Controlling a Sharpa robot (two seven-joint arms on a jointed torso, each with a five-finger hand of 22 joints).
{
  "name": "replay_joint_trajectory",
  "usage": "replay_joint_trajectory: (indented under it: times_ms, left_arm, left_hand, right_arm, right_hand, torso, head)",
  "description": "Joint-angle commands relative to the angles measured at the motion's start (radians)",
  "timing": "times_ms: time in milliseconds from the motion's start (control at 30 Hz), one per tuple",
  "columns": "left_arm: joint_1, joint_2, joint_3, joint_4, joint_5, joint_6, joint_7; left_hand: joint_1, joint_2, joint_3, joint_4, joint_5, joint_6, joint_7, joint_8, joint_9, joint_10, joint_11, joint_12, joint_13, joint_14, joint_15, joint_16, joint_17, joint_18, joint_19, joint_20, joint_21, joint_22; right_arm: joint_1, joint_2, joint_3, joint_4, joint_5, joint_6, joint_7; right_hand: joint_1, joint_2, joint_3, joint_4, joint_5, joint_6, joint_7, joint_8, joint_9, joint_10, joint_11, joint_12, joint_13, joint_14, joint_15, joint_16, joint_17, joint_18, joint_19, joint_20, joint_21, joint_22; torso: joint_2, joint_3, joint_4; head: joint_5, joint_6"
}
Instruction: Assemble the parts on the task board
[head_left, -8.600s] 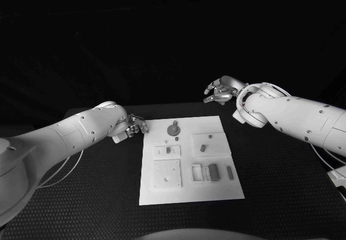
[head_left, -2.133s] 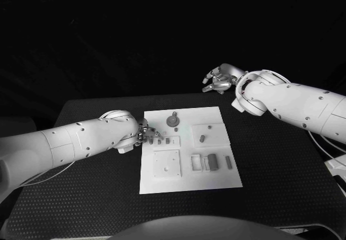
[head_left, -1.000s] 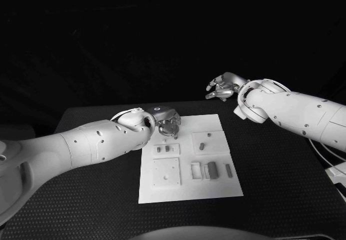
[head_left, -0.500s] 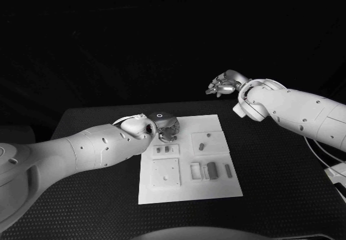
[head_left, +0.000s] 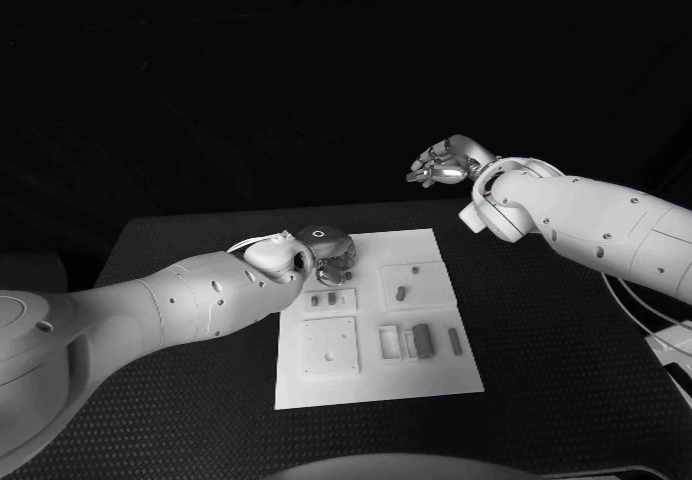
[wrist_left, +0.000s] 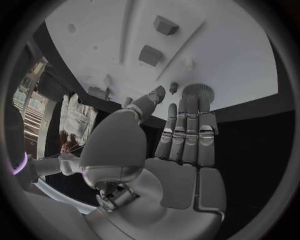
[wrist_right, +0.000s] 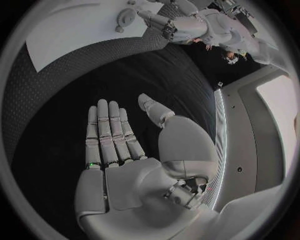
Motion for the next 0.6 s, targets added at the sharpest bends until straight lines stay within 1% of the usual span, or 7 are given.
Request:
replay_joint_trajectory:
  times_ms: [33, 100, 200, 267, 367, 533, 600]
  left_arm:
    - [-0.002, 0.006, 0.001, -0.011, -0.005, -0.014, -0.012]
    - [-0.004, 0.007, 0.001, -0.016, -0.004, -0.010, -0.013]
    - [-0.004, 0.008, 0.001, -0.024, 0.006, -0.020, -0.012]
    - [-0.006, 0.015, 0.001, -0.031, 0.006, -0.012, -0.013]
    - [-0.010, 0.026, 0.001, -0.041, 0.006, 0.002, -0.016]
    - [-0.016, 0.031, 0.001, -0.048, 0.006, 0.006, -0.017]
    - [-0.017, 0.032, 0.001, -0.052, 0.006, 0.007, -0.016]
  left_hand:
    - [-0.001, 0.011, -0.009, 0.002, 0.003, -0.001, 0.002, 0.000, -0.010, 0.010, 0.003, -0.010, 0.000, 0.011, -0.008, 0.011, 0.038, 0.001, 0.013, -0.011, 0.016, 0.024]
    - [-0.002, 0.012, -0.010, 0.003, 0.003, -0.001, 0.002, 0.001, -0.013, 0.012, 0.003, -0.013, 0.001, 0.010, -0.009, 0.015, 0.048, -0.001, 0.012, -0.013, 0.019, 0.033]
    - [-0.005, 0.017, -0.011, 0.006, 0.003, 0.002, 0.002, 0.003, -0.017, 0.011, 0.004, -0.019, 0.000, 0.005, -0.009, 0.015, 0.055, -0.003, 0.007, -0.014, 0.020, 0.041]
    - [-0.005, 0.021, -0.010, 0.006, 0.003, 0.002, 0.002, 0.004, -0.019, 0.009, 0.005, -0.024, 0.000, 0.001, -0.008, 0.014, 0.060, -0.004, 0.003, -0.014, 0.019, 0.045]
    - [-0.005, 0.025, -0.009, 0.007, 0.003, 0.004, 0.003, 0.005, -0.020, 0.008, 0.006, -0.026, -0.001, 0.001, -0.008, 0.014, 0.062, -0.004, 0.002, -0.014, 0.020, 0.048]
    - [-0.005, 0.026, -0.009, 0.007, 0.002, 0.006, 0.003, 0.007, -0.022, 0.010, 0.005, -0.027, 0.000, 0.001, -0.009, 0.015, 0.065, -0.004, 0.002, -0.015, 0.021, 0.051]
    - [-0.004, 0.028, -0.009, 0.006, 0.002, 0.007, 0.002, 0.007, -0.022, 0.010, 0.005, -0.028, 0.000, 0.001, -0.009, 0.015, 0.067, -0.004, 0.002, -0.015, 0.021, 0.053]
  right_arm:
    - [0.000, 0.003, 0.000, 0.004, 0.018, -0.011, 0.023]
    - [0.000, 0.003, 0.000, 0.005, 0.018, -0.010, 0.023]
    - [0.000, 0.004, 0.000, 0.007, 0.020, -0.010, 0.025]
    - [0.000, 0.007, 0.000, 0.006, 0.021, -0.010, 0.025]
    - [0.000, 0.012, 0.000, 0.004, 0.021, -0.010, 0.027]
    - [0.000, 0.010, 0.000, 0.011, 0.022, -0.013, 0.029]
    - [0.000, 0.009, 0.000, 0.012, 0.022, -0.013, 0.030]
  right_hand:
    - [0.013, -0.001, -0.007, -0.001, 0.002, -0.005, 0.008, -0.002, -0.002, 0.007, 0.003, -0.006, -0.004, 0.006, 0.001, -0.007, 0.002, -0.010, -0.003, 0.003, -0.007, 0.001]
    - [0.013, -0.001, -0.008, 0.000, 0.002, -0.006, 0.008, -0.002, -0.003, 0.007, 0.004, -0.008, -0.007, 0.006, 0.002, -0.011, 0.003, -0.010, -0.004, 0.004, -0.009, 0.002]
    - [0.013, 0.000, -0.009, 0.001, 0.003, -0.007, 0.009, -0.002, -0.005, 0.008, 0.005, -0.010, -0.012, 0.009, 0.002, -0.016, 0.005, -0.009, -0.002, 0.004, -0.010, 0.003]
    - [0.013, 0.000, -0.010, 0.002, 0.003, -0.006, 0.009, -0.002, -0.005, 0.008, 0.005, -0.011, -0.013, 0.009, 0.002, -0.017, 0.005, -0.009, -0.002, 0.004, -0.011, 0.004]
    - [0.013, 0.000, -0.011, 0.002, 0.003, -0.007, 0.009, -0.002, -0.006, 0.009, 0.006, -0.012, -0.017, 0.010, 0.002, -0.022, 0.006, -0.009, -0.002, 0.005, -0.012, 0.004]
    - [0.014, 0.000, -0.012, 0.003, 0.003, -0.007, 0.009, -0.002, -0.007, 0.009, 0.006, -0.014, -0.021, 0.013, 0.002, -0.026, 0.008, -0.008, -0.001, 0.005, -0.013, 0.006]
    - [0.015, 0.000, -0.012, 0.003, 0.003, -0.007, 0.009, -0.002, -0.008, 0.009, 0.006, -0.015, -0.022, 0.014, 0.002, -0.028, 0.009, -0.008, -0.001, 0.005, -0.013, 0.006]
  torso:
    - [0.002, 0.0006, -0.0025]
    - [0.002, 0.0009, -0.0029]
    - [0.003, 0.0013, -0.0017]
    - [0.003, 0.0016, -0.0013]
    - [0.002, 0.0018, 0.0002]
    - [0.002, 0.0006, -0.0017]
    - [0.001, -0.0001, -0.0006]
  head:
    - [0.000, -0.001]
    - [0.000, -0.001]
    - [-0.002, -0.002]
    - [-0.004, -0.003]
    - [-0.002, -0.004]
    - [-0.001, -0.006]
    - [-0.003, -0.008]
